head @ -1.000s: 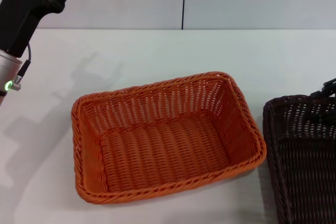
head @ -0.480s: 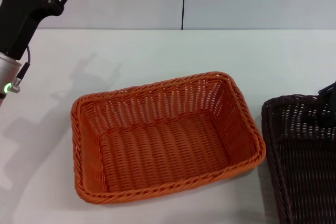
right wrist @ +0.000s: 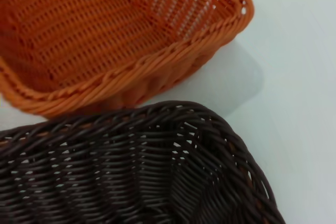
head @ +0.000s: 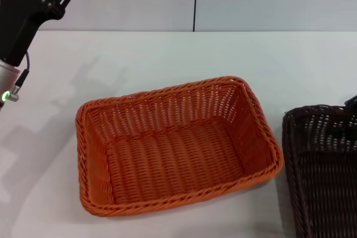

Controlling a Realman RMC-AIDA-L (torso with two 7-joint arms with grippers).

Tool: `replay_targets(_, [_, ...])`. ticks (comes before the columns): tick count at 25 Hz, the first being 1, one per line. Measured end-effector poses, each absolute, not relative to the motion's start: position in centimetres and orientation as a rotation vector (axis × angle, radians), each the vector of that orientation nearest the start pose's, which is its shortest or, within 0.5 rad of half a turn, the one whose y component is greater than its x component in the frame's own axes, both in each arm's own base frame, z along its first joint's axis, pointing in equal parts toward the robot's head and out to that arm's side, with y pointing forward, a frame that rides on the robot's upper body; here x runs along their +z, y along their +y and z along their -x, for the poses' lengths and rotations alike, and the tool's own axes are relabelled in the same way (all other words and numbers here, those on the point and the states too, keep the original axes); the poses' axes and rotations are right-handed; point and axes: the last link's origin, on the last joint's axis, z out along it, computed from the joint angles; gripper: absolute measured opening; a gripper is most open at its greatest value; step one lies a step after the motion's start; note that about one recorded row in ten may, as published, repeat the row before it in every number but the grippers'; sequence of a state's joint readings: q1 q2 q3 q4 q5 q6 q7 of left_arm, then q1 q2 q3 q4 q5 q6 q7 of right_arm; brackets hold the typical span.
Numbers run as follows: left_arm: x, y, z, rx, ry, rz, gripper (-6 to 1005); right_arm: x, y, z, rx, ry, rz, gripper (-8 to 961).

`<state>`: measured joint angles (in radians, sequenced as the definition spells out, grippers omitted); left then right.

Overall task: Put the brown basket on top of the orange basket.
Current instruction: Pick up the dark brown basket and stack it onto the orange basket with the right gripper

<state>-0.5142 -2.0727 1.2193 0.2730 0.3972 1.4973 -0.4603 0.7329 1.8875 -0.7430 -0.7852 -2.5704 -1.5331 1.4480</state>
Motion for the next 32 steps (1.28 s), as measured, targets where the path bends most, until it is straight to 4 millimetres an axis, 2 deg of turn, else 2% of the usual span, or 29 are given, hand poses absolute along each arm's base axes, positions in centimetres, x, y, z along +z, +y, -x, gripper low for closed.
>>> replay_targets(9, [4.6, 36.0, 24.2, -1.203, -0.133, 1.646, 813, 11.7, 35.8, -27.4, -0.273, 0.310, 2.898, 313])
replay_targets(13, [4.7, 36.1, 24.2, -1.199, -0.134, 1.641, 813, 13.2, 34.9, -27.3, -0.215, 0.340, 2.892, 263])
replay_targets(23, [4.9, 36.3, 23.9, -1.205, -0.125, 1.634, 813, 14.2, 34.3, -27.2, -0.188, 0.350, 2.886, 203])
replay_targets(32, [5.2, 36.2, 24.4, -1.199, -0.138, 1.613, 813, 15.9, 33.7, -25.8, -0.128, 0.300, 2.884, 187])
